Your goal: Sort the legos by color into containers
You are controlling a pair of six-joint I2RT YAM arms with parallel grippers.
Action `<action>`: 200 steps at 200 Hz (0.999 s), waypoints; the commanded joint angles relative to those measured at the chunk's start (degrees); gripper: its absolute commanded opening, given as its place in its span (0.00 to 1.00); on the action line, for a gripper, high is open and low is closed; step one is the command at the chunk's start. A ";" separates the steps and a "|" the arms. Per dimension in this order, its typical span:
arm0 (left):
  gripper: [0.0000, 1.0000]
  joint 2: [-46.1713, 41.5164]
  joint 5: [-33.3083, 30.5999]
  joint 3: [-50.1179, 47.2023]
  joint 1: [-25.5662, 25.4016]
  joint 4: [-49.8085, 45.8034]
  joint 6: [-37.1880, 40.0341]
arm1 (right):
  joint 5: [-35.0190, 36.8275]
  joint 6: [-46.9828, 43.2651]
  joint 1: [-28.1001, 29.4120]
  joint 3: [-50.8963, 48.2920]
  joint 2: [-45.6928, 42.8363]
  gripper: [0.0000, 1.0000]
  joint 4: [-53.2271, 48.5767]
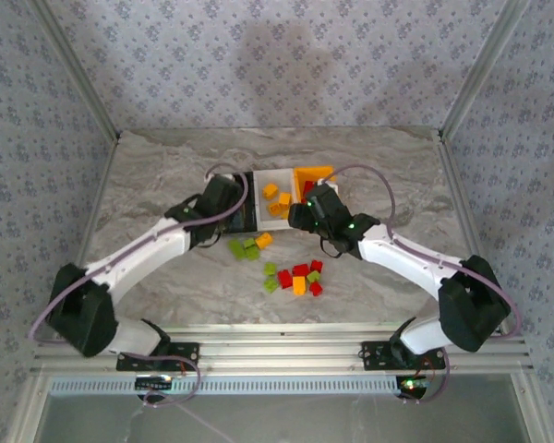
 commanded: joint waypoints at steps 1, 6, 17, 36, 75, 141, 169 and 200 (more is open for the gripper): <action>0.19 6.34 2.35 4.47 3.60 -1.07 1.90 | 1.07 0.90 -0.06 -1.54 -2.89 0.73 -1.14; 0.19 7.88 2.46 5.57 4.36 -1.08 1.81 | 0.89 0.83 -0.06 -1.87 -3.18 0.73 -1.16; 0.19 11.05 2.89 7.85 5.94 -1.23 1.76 | 0.24 0.63 -0.10 -2.41 -3.73 0.73 -1.24; 0.21 16.00 4.07 11.93 7.27 -1.71 1.83 | -0.73 0.19 0.23 -3.10 -4.23 0.73 -1.49; 0.44 21.37 4.10 17.32 7.80 -4.29 2.07 | -2.16 -1.03 1.30 -4.08 -5.29 0.74 -2.96; 0.92 7.46 7.91 10.81 3.92 -1.47 0.58 | -4.05 -0.72 4.06 -8.71 -5.35 0.76 -3.28; 0.99 -1.82 9.33 1.66 0.02 1.18 -0.94 | -7.32 -3.64 6.14 -7.52 -1.51 0.76 -0.72; 0.99 -12.15 8.43 -9.08 -3.38 -0.25 -3.32 | -7.02 -8.43 11.30 -2.26 3.95 0.76 -2.56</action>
